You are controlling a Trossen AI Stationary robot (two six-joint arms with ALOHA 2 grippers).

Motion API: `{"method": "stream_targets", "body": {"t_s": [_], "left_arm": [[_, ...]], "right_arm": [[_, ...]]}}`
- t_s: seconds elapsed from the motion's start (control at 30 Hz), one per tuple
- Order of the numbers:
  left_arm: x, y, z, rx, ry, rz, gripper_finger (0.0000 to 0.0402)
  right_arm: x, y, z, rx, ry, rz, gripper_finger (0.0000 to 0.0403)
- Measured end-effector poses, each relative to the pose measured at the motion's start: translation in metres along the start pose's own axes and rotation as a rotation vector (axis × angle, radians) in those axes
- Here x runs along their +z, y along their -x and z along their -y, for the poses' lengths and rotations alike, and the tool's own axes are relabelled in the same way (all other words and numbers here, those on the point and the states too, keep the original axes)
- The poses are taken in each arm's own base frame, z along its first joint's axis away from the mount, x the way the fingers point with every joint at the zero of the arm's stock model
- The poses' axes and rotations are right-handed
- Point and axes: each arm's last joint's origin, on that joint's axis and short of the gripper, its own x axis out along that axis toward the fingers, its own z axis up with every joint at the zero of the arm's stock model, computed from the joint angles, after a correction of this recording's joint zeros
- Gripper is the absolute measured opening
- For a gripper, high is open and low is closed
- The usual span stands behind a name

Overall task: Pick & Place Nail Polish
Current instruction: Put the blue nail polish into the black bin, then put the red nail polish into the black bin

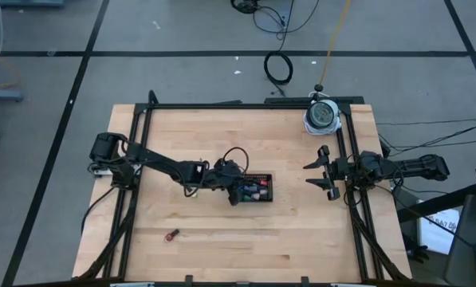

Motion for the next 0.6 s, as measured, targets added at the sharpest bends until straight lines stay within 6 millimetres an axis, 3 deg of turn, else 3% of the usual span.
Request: {"method": "stream_targets", "body": {"t_s": [0.1,0.5,0.6], "left_arm": [[0.0,0.0,0.0,-0.001,0.0,0.001,0.0046],[0.001,0.0,0.001,-0.006,0.035,0.01,0.0161],[0.007,0.01,0.002,-0.044,0.048,0.006,0.0173]], "right_arm": [[0.0,0.0,0.0,-0.001,0.0,0.0,0.0192],[0.0,0.0,0.0,0.0,0.0,0.0,0.0192],[0.0,0.0,0.0,0.0,0.0,0.0,0.0192]]}}
